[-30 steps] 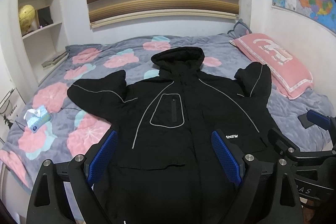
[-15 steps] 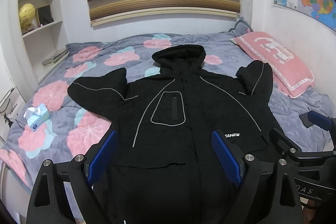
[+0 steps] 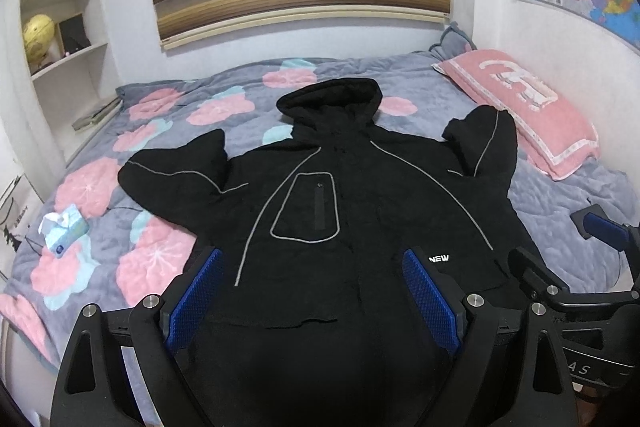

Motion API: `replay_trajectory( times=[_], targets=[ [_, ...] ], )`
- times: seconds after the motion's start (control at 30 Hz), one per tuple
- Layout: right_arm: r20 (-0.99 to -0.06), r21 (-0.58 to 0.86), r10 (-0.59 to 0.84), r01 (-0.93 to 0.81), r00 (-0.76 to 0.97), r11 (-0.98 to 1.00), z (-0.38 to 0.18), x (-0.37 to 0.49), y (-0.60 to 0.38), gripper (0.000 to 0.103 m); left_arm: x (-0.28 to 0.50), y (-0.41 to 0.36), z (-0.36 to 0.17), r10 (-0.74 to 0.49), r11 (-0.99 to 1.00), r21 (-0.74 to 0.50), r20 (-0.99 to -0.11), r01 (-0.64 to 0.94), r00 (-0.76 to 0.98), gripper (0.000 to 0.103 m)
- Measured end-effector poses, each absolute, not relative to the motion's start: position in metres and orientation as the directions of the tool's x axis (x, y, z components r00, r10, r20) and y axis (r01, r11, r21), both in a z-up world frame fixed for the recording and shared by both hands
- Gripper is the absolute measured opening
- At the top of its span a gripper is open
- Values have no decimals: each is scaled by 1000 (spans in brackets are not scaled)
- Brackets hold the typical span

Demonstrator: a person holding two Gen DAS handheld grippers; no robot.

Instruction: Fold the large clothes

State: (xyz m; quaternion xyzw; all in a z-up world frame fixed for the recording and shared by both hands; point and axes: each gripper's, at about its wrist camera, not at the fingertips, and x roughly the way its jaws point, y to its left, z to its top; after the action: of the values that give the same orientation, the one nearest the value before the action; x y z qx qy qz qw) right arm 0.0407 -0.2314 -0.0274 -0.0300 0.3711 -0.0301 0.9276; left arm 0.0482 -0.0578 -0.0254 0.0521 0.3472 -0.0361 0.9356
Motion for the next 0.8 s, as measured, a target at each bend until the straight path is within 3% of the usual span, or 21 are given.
replay_trajectory(
  times=[0.27,0.47,0.8],
  targets=[
    [-702,-51,-87,73,707,996,-42,61,-265,103,76,-88,-39,-32,988,88,-684,126,728,92],
    [-688,-6,-102,135,719,991,-48,95,-328,103,116,-118,-53,-84,988,32,-703,150,706,92],
    [-662,40,-115,188,741,981,-61,214,-475,101,180,-162,-69,-115,983,21,-695,180,710,92]
  ],
)
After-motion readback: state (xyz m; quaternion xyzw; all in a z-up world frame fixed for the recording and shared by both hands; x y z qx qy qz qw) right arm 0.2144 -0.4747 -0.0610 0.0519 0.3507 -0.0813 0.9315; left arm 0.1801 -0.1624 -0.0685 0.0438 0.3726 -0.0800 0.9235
